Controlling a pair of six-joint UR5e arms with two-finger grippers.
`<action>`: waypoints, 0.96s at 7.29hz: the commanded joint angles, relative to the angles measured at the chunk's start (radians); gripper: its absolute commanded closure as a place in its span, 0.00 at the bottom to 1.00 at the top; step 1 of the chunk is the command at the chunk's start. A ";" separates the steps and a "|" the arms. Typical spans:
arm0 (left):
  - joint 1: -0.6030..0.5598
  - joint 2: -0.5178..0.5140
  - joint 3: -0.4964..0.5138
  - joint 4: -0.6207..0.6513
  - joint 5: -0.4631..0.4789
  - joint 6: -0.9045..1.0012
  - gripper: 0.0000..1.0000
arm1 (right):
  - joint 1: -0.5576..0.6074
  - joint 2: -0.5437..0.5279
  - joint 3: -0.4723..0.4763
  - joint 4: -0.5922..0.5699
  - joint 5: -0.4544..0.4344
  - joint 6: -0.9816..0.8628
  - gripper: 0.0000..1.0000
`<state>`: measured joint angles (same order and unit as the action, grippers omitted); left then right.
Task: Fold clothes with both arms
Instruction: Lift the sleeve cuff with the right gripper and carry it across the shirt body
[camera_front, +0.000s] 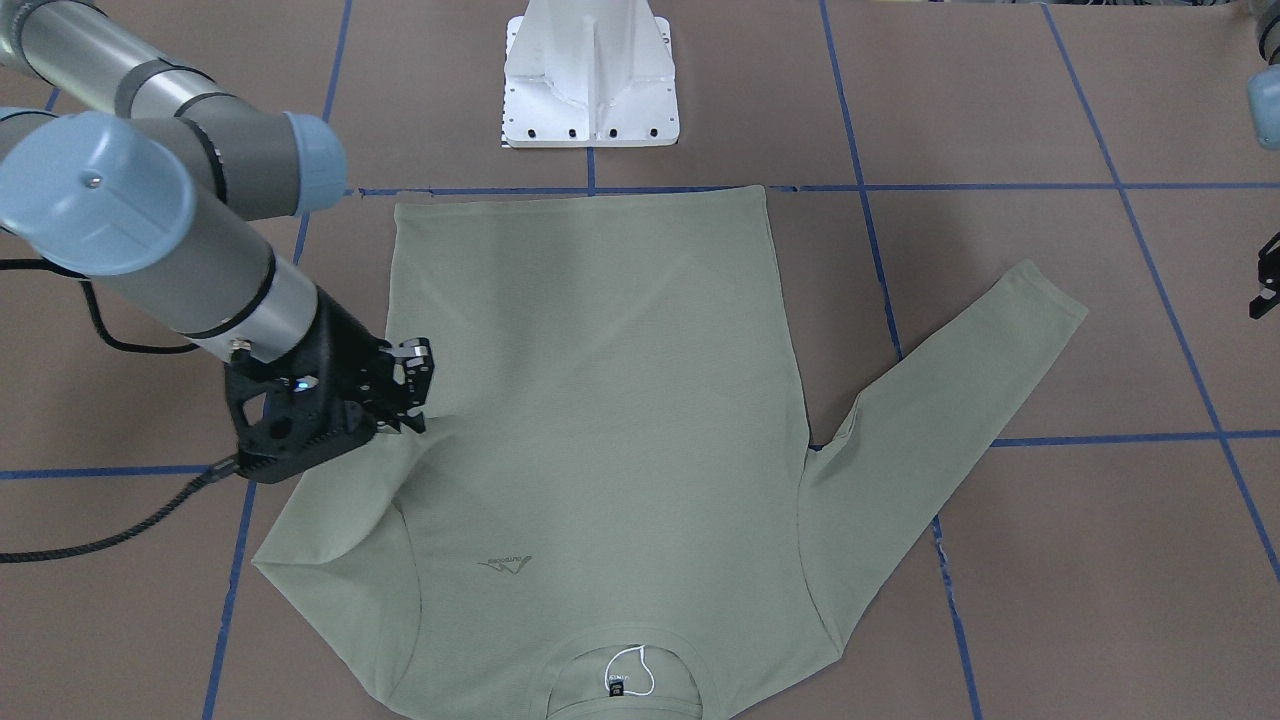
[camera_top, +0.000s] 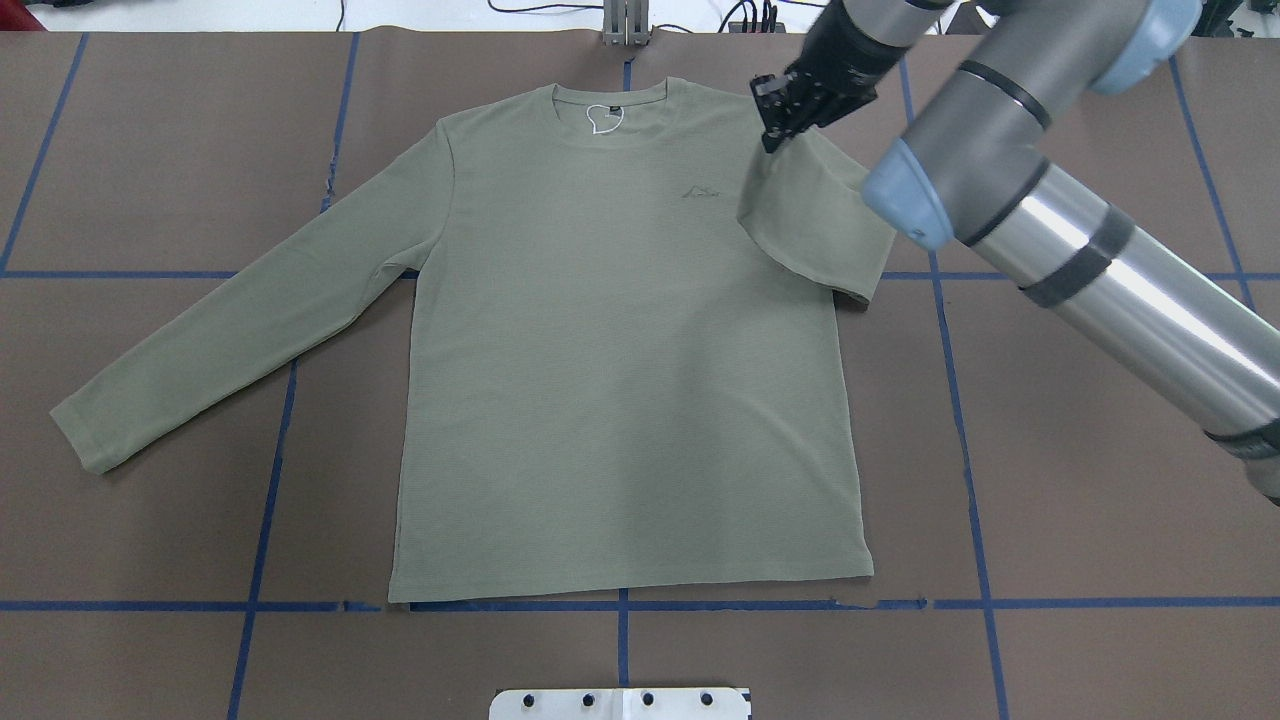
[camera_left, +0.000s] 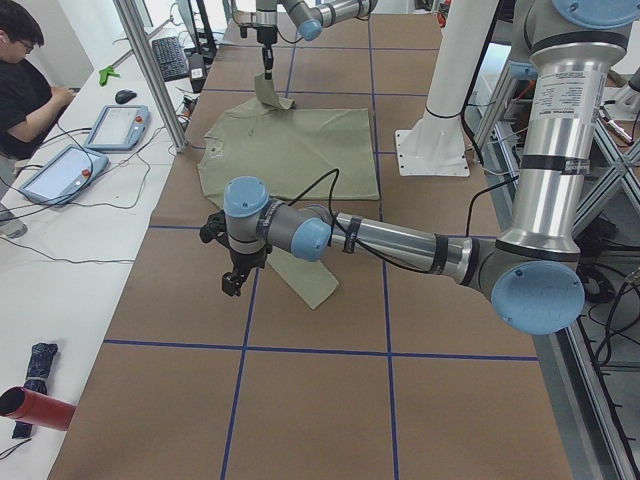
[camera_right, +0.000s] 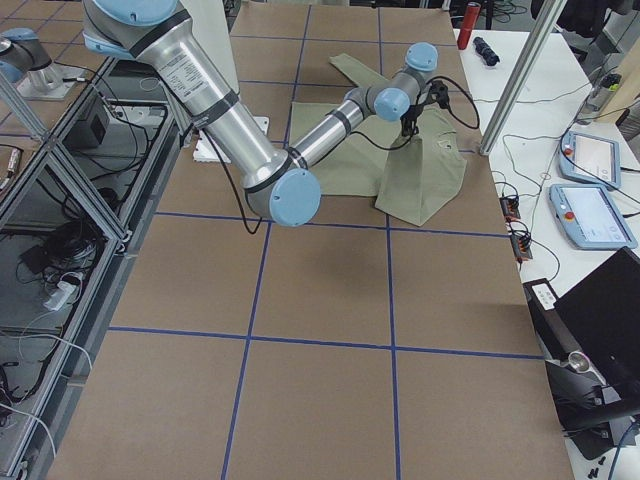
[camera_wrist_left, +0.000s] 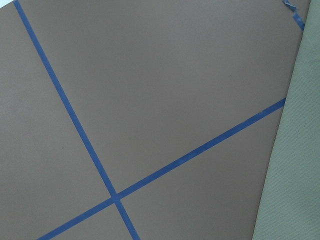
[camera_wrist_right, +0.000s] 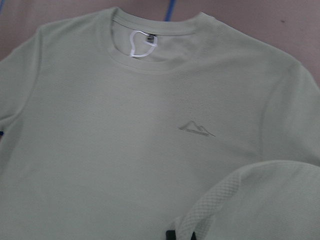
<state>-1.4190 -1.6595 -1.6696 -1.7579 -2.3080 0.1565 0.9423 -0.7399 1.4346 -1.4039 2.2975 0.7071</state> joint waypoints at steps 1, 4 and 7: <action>0.000 0.000 0.001 0.000 0.002 0.000 0.00 | -0.081 0.224 -0.161 0.000 -0.033 0.014 1.00; 0.000 0.000 0.011 0.000 0.001 0.000 0.00 | -0.233 0.309 -0.210 0.017 -0.225 0.083 1.00; 0.000 -0.003 0.017 0.000 0.001 0.000 0.00 | -0.341 0.310 -0.221 0.089 -0.312 0.187 1.00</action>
<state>-1.4189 -1.6622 -1.6547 -1.7579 -2.3071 0.1558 0.6435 -0.4308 1.2152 -1.3432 2.0116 0.8440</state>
